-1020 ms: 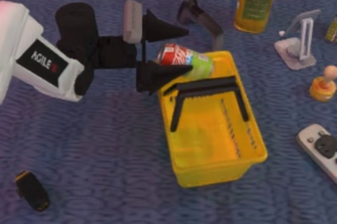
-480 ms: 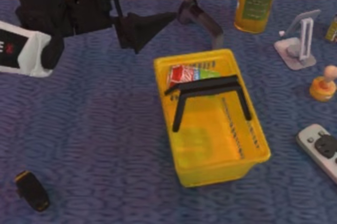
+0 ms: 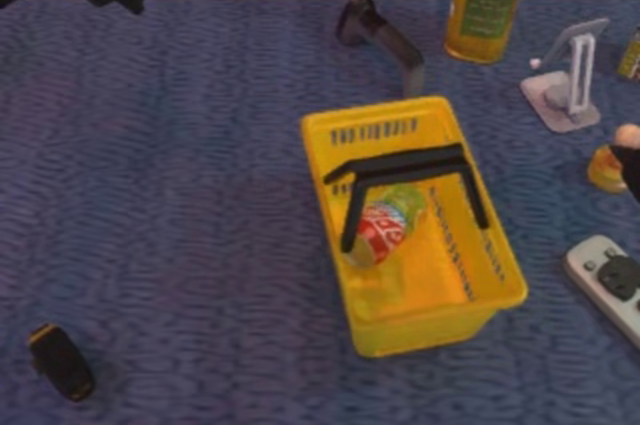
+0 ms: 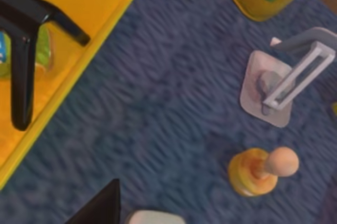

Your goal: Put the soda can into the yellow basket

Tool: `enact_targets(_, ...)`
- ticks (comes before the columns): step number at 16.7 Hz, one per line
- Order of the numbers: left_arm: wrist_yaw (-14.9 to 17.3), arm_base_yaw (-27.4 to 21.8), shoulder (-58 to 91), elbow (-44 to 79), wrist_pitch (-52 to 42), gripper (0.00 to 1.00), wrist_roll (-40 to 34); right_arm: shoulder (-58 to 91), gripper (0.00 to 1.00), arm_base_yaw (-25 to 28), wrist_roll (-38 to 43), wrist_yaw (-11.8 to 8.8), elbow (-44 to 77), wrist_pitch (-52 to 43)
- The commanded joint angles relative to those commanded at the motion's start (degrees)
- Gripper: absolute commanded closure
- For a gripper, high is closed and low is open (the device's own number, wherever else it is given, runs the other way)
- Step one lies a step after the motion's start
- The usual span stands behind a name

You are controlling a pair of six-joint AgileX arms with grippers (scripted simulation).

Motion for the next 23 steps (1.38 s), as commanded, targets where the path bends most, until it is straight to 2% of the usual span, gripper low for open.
enact_targets(7,-21.14,4.75,-39.63,-22.81,-19.30,0.00,0.30,35.24,0.00,10.65,-16.75,0.08,33.05,-22.80)
enact_targets(12,-32.87,6.67,-61.63,-37.47,-30.14,0.00,3.26,55.10,0.00,16.66,-26.17,0.10,51.65,-35.65)
enact_targets(17,-40.12,7.56,-75.14,-47.23,-36.75,0.00,6.13,67.05,0.00,20.30,-31.87,0.14,62.93,-43.36)
enact_targets(19,-41.26,7.65,-77.20,-48.86,-37.78,0.00,6.70,68.95,0.00,20.87,-32.77,0.15,64.73,-44.59)
enact_targets(23,-41.45,7.66,-77.56,-49.14,-37.95,0.00,6.81,69.28,0.00,20.97,-32.93,0.15,65.05,-44.80)
